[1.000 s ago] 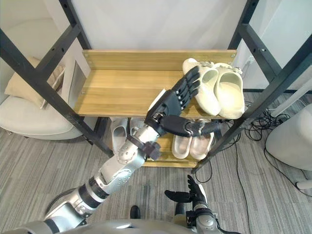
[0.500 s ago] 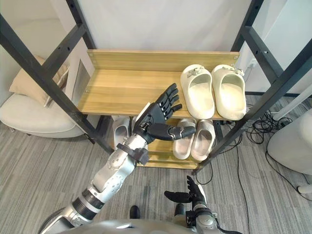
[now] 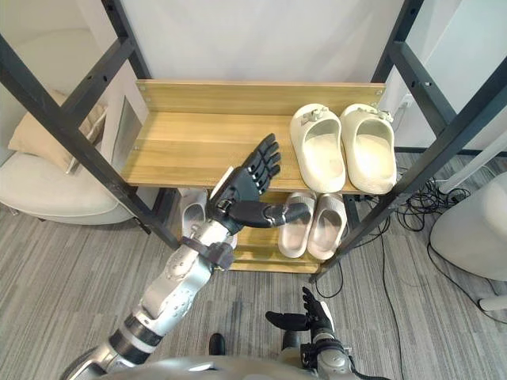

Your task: Organize the slippers on the shoe rack

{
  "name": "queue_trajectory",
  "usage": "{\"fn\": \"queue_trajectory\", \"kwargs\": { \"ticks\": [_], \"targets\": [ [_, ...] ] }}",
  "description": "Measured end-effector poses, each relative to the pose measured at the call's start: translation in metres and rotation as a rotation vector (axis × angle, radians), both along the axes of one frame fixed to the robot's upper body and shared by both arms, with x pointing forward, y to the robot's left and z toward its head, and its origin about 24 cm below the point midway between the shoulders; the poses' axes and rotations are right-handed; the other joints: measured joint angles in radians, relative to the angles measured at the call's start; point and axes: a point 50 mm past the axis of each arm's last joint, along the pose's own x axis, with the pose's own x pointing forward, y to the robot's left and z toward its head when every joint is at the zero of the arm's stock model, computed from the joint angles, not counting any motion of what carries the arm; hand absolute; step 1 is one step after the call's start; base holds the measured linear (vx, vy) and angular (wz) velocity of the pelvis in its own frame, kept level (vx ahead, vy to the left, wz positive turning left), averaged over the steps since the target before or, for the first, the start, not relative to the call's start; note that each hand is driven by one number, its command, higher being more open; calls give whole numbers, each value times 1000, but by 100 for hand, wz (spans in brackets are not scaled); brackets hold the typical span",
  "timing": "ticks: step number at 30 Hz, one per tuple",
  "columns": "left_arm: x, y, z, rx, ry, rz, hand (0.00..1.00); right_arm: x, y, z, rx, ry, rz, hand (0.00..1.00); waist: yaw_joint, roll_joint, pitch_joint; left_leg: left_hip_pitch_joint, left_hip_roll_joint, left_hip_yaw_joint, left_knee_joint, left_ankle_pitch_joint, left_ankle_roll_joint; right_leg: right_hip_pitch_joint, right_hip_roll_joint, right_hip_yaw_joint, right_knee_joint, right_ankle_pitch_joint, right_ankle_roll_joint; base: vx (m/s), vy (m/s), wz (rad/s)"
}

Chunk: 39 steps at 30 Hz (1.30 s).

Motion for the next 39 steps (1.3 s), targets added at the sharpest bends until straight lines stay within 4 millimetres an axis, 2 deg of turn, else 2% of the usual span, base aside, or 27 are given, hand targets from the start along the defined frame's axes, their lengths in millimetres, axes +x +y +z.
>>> {"fn": "queue_trajectory", "kwargs": {
  "ticks": [3, 4, 5, 9, 12, 13, 14, 15, 19, 23, 27, 28, 30, 31, 35, 39],
  "targets": [
    [-20, -6, 2, -133, 48, -131, 100, 0, 0, 0, -9, 2, 26, 100, 13, 0, 0, 1, -2, -8, 2, -1, 0, 8, -2, -10, 0, -2, 1, 0, 3, 10],
    [-30, -15, -1, -185, 87, -223, 100, -1, -1, 0, -10, 7, 42, 100, 21, 1, -1, 5, -3, -13, 3, -2, 1, 16, -3, -15, 0, -4, 2, -4, 6, 10],
    [-31, -16, -2, -192, 93, -234, 100, -1, -1, 0, -11, 7, 46, 100, 22, 1, -1, 5, -4, -14, 4, -2, 1, 17, -4, -16, 0, -4, 2, -8, 8, 8],
    [-55, -29, -28, -219, 241, -379, 100, -1, 0, 0, -21, 7, 79, 100, 25, 11, -9, 21, -6, -31, 4, -2, 2, 42, -4, -35, 0, -12, 1, -11, 3, 11],
    [-69, -28, -72, -136, 409, -399, 100, -1, 0, 0, -31, 9, 111, 100, 25, 24, -22, 28, -5, -48, 2, 1, 1, 52, -2, -52, -1, -20, 0, -31, -2, 14],
    [-70, -28, -73, -134, 412, -398, 100, -1, 0, 0, -31, 9, 111, 100, 25, 25, -22, 28, -5, -49, 2, 1, 0, 52, -2, -52, -1, -20, 0, -27, -8, 15],
    [-75, -24, -94, -67, 492, -391, 100, -1, 0, 0, -31, 8, 115, 100, 25, 27, -24, 25, -3, -58, 1, 4, -1, 54, 0, -63, -2, -22, 0, -13, -11, 13],
    [-79, -20, -104, -26, 529, -388, 100, -1, 1, 0, -31, 9, 119, 100, 27, 27, -24, 25, -2, -61, 0, 5, -2, 55, 2, -66, -3, -23, -1, -5, -12, 13],
    [-91, -11, -120, 84, 550, -396, 100, -1, 2, -1, -29, 10, 127, 100, 28, 20, -27, 25, 0, -61, 0, 4, -4, 55, 3, -66, -3, -24, -1, 9, 1, 0],
    [-92, -4, -135, 201, 549, -381, 100, -2, 4, -1, -29, 14, 138, 100, 28, 4, -32, 26, 0, -60, 0, 3, -5, 55, 3, -66, -3, -25, 0, 0, 0, 0],
    [-92, 23, -167, 396, 613, -256, 100, -2, 7, -1, -22, 15, 136, 100, 28, -10, -34, 32, 0, -54, 0, 2, -5, 58, 3, -60, -3, -24, 1, -2, 11, -4],
    [-92, 38, -182, 466, 666, -164, 100, -3, 7, -2, -20, 17, 133, 100, 28, -12, -33, 39, 0, -51, 0, 1, -4, 64, 3, -58, -4, -24, 1, -17, 15, -6],
    [-92, 53, -192, 521, 715, -78, 100, -3, 7, -2, -18, 18, 132, 100, 28, -15, -31, 44, 1, -48, 0, 0, -5, 68, 4, -54, -4, -24, 1, -19, 12, -7],
    [-93, 68, -199, 604, 736, -6, 100, -3, 8, -2, -15, 18, 128, 100, 31, -18, -29, 48, 2, -40, 0, -5, -9, 69, 6, -48, -4, -24, 1, -22, 15, -13],
    [-96, 102, -209, 835, 757, 159, 100, -5, 10, -4, -11, 28, 109, 100, 43, -27, -22, 51, 4, -33, 0, -12, -14, 68, 10, -41, -4, -25, 0, -5, 7, -6],
    [-103, 120, -218, 923, 816, 281, 100, -5, 12, -4, -10, 28, 96, 100, 49, -36, -17, 51, 6, -25, 1, -16, -13, 63, 12, -32, -4, -27, -1, 28, 7, -7]
  ]
}}
